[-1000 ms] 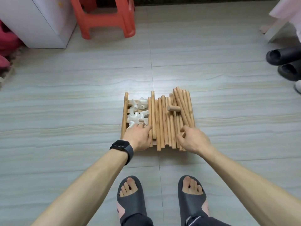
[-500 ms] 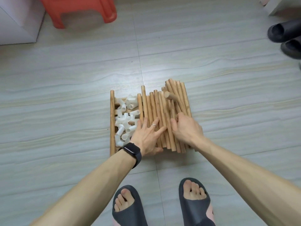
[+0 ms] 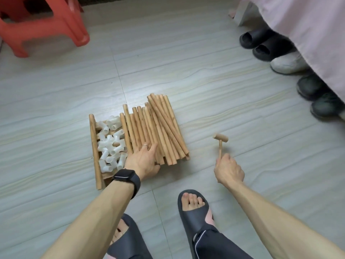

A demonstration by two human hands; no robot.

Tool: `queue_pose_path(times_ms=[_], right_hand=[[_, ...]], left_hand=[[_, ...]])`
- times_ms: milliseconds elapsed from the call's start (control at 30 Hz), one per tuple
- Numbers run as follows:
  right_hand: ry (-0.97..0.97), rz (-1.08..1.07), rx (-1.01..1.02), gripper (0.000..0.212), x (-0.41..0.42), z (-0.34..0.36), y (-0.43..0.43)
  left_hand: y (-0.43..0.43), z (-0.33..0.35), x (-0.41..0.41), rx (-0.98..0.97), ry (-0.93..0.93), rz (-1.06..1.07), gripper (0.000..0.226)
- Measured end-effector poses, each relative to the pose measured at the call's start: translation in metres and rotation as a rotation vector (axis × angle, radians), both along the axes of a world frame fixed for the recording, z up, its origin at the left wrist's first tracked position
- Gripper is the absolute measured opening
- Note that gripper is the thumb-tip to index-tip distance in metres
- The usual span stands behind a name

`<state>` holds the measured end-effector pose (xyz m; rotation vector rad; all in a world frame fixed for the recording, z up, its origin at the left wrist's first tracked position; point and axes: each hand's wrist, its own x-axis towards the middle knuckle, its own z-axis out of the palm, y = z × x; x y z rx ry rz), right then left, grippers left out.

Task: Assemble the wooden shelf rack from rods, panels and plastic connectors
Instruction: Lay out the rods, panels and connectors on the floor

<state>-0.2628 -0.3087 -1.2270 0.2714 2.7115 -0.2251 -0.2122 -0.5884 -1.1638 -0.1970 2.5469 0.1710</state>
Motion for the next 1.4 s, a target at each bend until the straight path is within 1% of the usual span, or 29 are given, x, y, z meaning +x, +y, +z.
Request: queue_pose_path(times_ms=[133, 233, 300, 400, 467, 533, 633, 700, 800, 867, 933, 1000, 1067, 1167, 1233, 1300, 1333, 1400], right_hand=[[-0.118, -0.059, 0.112, 0.032, 0.02, -0.009, 0.049], [-0.215, -0.058, 0.185, 0.03, 0.021, -0.007, 0.067], [-0.276, -0.071, 0.221, 0.033, 0.021, -0.004, 0.073], [-0.32, -0.086, 0.269, 0.037, 0.022, -0.002, 0.076], [-0.316, -0.088, 0.293, 0.04, 0.023, -0.001, 0.075], [-0.283, -0.089, 0.268, 0.046, 0.02, 0.003, 0.067], [-0.247, -0.031, 0.16, 0.054, 0.002, 0.014, 0.036], [-0.193, 0.038, 0.054, 0.058, -0.017, 0.026, 0.004], [-0.117, 0.144, -0.151, 0.069, -0.046, 0.045, -0.05], [-0.091, 0.224, -0.234, 0.075, -0.062, 0.054, -0.087], [-0.095, 0.303, -0.238, 0.081, -0.072, 0.058, -0.119], [-0.144, 0.342, -0.191, 0.084, -0.075, 0.056, -0.141], [-0.192, 0.333, -0.144, 0.076, -0.076, 0.049, -0.151], [-0.197, 0.28, -0.109, 0.064, -0.081, 0.042, -0.149], [-0.234, 0.237, -0.123, 0.063, -0.087, 0.041, -0.144], [-0.251, 0.228, -0.127, 0.062, -0.092, 0.04, -0.141], [-0.24, 0.233, -0.122, 0.062, -0.094, 0.039, -0.142], [-0.203, 0.24, -0.113, 0.062, -0.095, 0.037, -0.146]], left_hand=[[0.008, -0.008, 0.001, -0.002, -0.063, 0.0, 0.075], [0.011, -0.012, -0.003, 0.007, -0.073, 0.025, 0.07], [0.012, -0.012, -0.006, -0.009, -0.076, 0.02, 0.067], [0.013, -0.007, -0.01, 0.008, -0.093, 0.023, 0.062], [0.013, -0.001, -0.014, 0.023, -0.101, 0.027, 0.058], [0.012, 0.006, -0.017, 0.035, -0.116, 0.043, 0.053], [0.007, 0.016, -0.022, 0.037, -0.134, 0.049, 0.048], [-0.002, 0.024, -0.026, 0.027, -0.133, 0.062, 0.048], [-0.021, 0.033, -0.03, 0.016, -0.122, 0.093, 0.052], [-0.035, 0.035, -0.031, 0.038, -0.109, 0.127, 0.054], [-0.046, 0.033, -0.032, 0.072, -0.098, 0.167, 0.054], [-0.053, 0.027, -0.032, 0.103, -0.083, 0.193, 0.054], [-0.056, 0.018, -0.03, 0.14, -0.068, 0.22, 0.054], [-0.052, 0.004, -0.028, 0.186, -0.052, 0.257, 0.054], [-0.047, -0.002, -0.028, 0.177, -0.038, 0.266, 0.051], [-0.039, -0.004, -0.029, 0.125, 0.02, 0.287, 0.046], [-0.035, -0.004, -0.031, 0.106, 0.065, 0.328, 0.044], [-0.027, -0.003, -0.035, 0.111, 0.136, 0.473, 0.042]])
